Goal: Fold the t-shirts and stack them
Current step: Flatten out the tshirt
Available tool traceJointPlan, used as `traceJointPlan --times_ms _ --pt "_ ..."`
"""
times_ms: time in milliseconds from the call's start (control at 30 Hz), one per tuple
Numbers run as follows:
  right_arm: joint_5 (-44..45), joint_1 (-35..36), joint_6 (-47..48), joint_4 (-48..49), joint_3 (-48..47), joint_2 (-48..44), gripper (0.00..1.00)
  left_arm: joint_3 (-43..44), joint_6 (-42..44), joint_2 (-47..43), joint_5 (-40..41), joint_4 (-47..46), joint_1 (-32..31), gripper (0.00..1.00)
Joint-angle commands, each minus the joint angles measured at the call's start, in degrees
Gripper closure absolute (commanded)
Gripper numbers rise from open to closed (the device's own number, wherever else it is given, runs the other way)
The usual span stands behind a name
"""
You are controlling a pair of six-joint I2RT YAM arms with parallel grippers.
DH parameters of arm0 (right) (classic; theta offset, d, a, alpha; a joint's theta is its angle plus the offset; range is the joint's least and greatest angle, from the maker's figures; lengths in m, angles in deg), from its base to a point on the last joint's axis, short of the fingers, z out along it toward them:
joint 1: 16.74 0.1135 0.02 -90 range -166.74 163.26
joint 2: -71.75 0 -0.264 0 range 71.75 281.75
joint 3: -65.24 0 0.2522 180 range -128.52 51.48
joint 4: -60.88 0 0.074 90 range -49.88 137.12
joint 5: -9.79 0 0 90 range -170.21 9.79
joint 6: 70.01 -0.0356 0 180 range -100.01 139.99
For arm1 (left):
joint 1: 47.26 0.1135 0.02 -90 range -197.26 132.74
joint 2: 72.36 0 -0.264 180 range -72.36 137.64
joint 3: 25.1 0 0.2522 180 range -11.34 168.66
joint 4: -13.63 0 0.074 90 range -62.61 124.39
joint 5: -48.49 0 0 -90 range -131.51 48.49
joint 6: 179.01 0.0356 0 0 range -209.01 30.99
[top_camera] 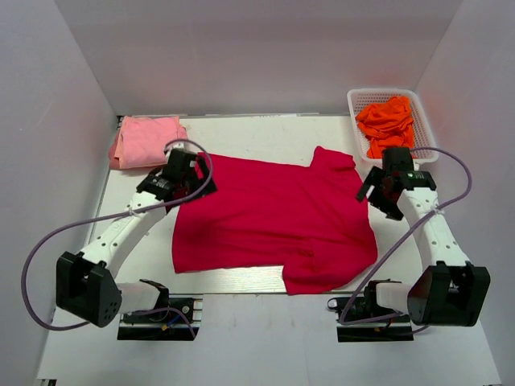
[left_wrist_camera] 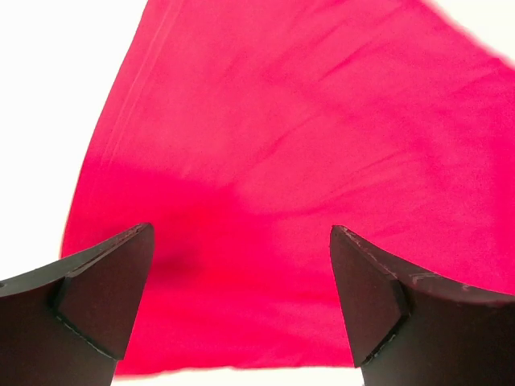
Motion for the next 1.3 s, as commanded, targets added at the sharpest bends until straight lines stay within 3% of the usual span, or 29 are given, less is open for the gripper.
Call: traceJointPlan --times_ms 0,333,500,633,1000,1167,1267 --pt "-9.3 2.5 4.7 8.9 -2.7 4.3 0.1 4.1 5.1 4.3 -2.6 -6.4 -0.2 0.0" --pt "-8.7 8.4 11.8 21.0 -12.4 27.2 0.1 21.6 5.7 30.7 2.5 -9.5 0.9 0.0" --pt "-10.4 8.8 12.5 21.1 -20.3 37.8 0.1 28.4 3.2 41.6 9.6 -7.8 1.6 0.0" --pt "-12.5 9.1 13.6 21.4 -26.4 46.9 0.1 33.5 2.4 49.0 10.2 -6.2 2.9 0.0" --pt "-14.4 10.4 13.8 22.5 -54.1 67.0 0.11 54.1 -2.2 64.0 9.4 3.6 10.3 0.0" --pt "-18.5 10.5 17.9 25.1 -64.4 70.7 0.11 62.6 -0.7 67.8 6.6 4.1 12.3 0.0" --pt "-17.8 11.4 21.2 23.8 -66.5 67.8 0.1 65.4 3.5 67.1 6.6 3.5 12.3 0.0"
